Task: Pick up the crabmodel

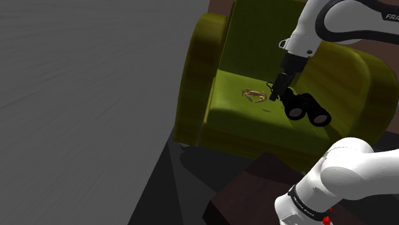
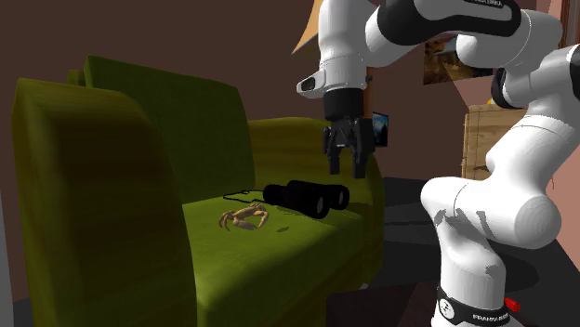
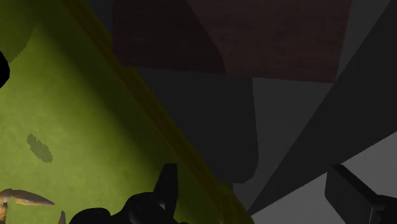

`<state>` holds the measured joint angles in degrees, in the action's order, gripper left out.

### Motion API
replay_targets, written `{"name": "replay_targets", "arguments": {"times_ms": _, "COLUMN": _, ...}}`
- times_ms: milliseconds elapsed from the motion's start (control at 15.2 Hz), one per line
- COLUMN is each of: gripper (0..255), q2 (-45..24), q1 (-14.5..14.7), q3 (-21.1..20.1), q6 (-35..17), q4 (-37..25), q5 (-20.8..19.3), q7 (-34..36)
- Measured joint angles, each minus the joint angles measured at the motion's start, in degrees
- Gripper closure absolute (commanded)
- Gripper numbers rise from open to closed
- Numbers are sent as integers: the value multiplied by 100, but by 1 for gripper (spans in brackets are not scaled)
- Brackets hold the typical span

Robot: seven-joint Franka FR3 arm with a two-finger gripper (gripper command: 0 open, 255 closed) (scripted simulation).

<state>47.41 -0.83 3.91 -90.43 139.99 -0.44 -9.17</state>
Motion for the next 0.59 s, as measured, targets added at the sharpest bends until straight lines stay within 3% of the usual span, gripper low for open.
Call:
{"name": "replay_targets", "arguments": {"times_ms": 198, "gripper": 0, "q2": -78, "q1": 10, "q3": 132, "q6": -120, "q4": 36, "q5": -172, "q7": -287}}
{"name": "replay_targets", "arguments": {"times_ms": 594, "gripper": 0, "q2": -624, "q1": 46, "q3": 814, "q6": -860, "q4": 126, "q5": -982, "q7": -1700}}
